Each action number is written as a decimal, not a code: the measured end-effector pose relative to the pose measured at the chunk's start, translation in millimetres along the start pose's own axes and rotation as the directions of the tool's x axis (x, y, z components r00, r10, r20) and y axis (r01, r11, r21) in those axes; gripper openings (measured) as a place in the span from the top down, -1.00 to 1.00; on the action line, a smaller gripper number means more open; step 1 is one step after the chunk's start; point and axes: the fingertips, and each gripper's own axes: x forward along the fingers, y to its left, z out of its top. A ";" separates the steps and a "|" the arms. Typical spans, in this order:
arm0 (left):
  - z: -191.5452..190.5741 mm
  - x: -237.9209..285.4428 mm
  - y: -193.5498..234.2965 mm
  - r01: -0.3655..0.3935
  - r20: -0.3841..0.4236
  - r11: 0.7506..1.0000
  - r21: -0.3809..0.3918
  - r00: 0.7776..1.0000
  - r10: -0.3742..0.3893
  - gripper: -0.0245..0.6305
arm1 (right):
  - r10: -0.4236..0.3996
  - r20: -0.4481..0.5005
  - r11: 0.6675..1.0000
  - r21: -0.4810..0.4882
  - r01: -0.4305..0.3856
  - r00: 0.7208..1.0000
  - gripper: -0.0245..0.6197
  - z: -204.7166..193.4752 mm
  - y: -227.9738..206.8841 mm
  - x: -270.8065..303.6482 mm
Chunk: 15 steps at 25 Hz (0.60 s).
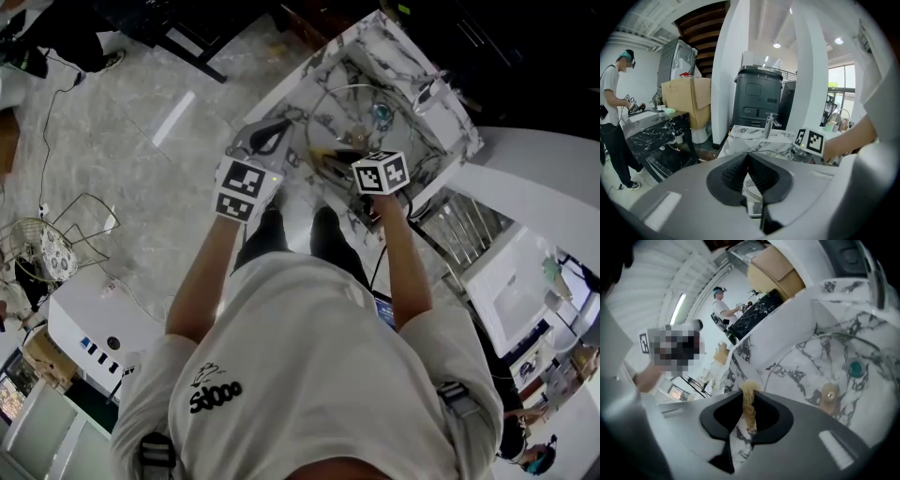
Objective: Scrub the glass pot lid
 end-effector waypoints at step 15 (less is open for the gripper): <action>-6.4 9.1 -11.1 0.017 -0.022 1.000 0.000 1.000 -0.017 0.89 | -0.303 -0.130 0.951 0.028 0.309 0.944 0.76 -29.9 -89.0 -31.7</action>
